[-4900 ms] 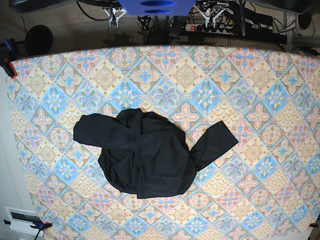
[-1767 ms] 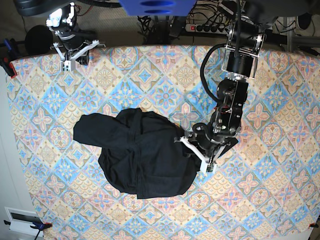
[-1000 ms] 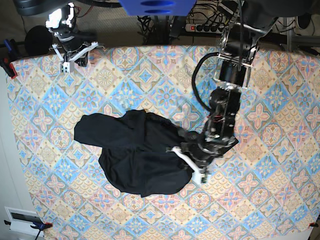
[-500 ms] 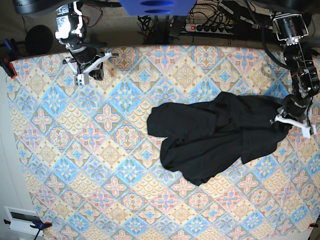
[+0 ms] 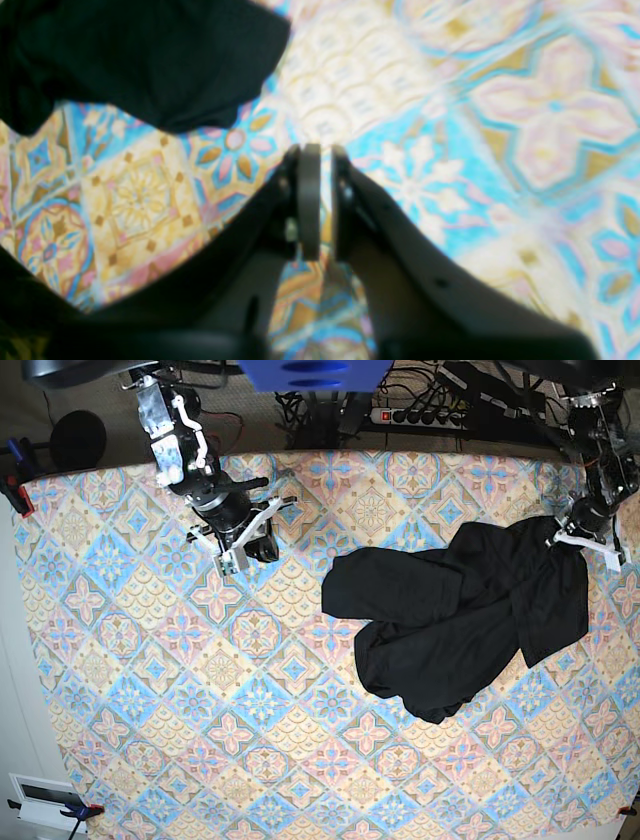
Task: Layout the t-shirt on the table in an organized manner, then fold the t-shirt properly
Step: 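Drag the shirt with the left gripper toward the left arm's base, then reach the right gripper to the shirt and grasp a fold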
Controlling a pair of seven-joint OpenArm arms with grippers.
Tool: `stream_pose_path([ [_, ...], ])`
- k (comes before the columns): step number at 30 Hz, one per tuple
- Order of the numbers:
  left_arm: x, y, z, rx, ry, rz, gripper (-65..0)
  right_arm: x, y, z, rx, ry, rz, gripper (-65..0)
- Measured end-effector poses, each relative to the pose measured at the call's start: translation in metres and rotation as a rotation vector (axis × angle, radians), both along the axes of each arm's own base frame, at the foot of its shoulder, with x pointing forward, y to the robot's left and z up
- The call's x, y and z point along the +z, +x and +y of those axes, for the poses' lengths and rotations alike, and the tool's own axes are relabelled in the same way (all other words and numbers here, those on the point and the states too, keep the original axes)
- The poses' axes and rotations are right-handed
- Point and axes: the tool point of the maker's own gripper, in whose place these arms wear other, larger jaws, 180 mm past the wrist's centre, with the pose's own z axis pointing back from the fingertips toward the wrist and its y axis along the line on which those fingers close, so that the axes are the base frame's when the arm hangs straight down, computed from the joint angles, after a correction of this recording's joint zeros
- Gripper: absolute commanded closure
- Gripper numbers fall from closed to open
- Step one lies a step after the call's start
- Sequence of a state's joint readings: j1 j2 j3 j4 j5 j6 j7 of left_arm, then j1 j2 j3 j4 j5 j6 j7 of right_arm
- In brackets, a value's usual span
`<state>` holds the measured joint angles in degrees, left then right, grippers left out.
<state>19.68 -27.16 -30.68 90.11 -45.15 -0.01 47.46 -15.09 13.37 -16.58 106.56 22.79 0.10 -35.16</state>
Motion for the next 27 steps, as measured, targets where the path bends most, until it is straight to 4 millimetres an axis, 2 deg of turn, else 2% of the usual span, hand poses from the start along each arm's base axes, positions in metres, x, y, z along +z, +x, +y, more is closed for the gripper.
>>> stream_pose_path([
  [4,-0.006,-0.024,0.005,0.054,-0.052,0.024,-21.6,0.004,0.022,0.015,0.010,0.021,-0.032,-11.9],
  [7,-0.006,-0.028,0.000,0.051,-0.096,0.019,-25.9,-0.002,0.028,0.025,0.046,0.012,-0.020,-13.3],
  [10,-0.007,-0.031,-0.008,0.061,-0.156,0.002,-26.2,-0.008,0.037,0.030,0.070,-0.012,-0.014,-13.3],
  [13,-0.007,-0.032,-0.012,0.070,-0.190,-0.003,-26.2,-0.009,0.045,0.050,0.099,0.003,-0.016,-13.3],
  [17,-0.006,-0.029,-0.012,0.072,-0.195,-0.014,-26.2,-0.017,0.047,0.081,0.165,0.014,0.009,-13.3],
  [22,-0.011,-0.037,-0.015,0.082,-0.203,-0.002,-26.2,-0.017,0.059,0.098,0.213,-0.008,-0.001,-13.6],
  [27,-0.014,-0.040,-0.020,0.085,-0.218,0.005,-26.2,-0.015,0.062,0.130,0.264,0.011,0.001,-13.6],
])
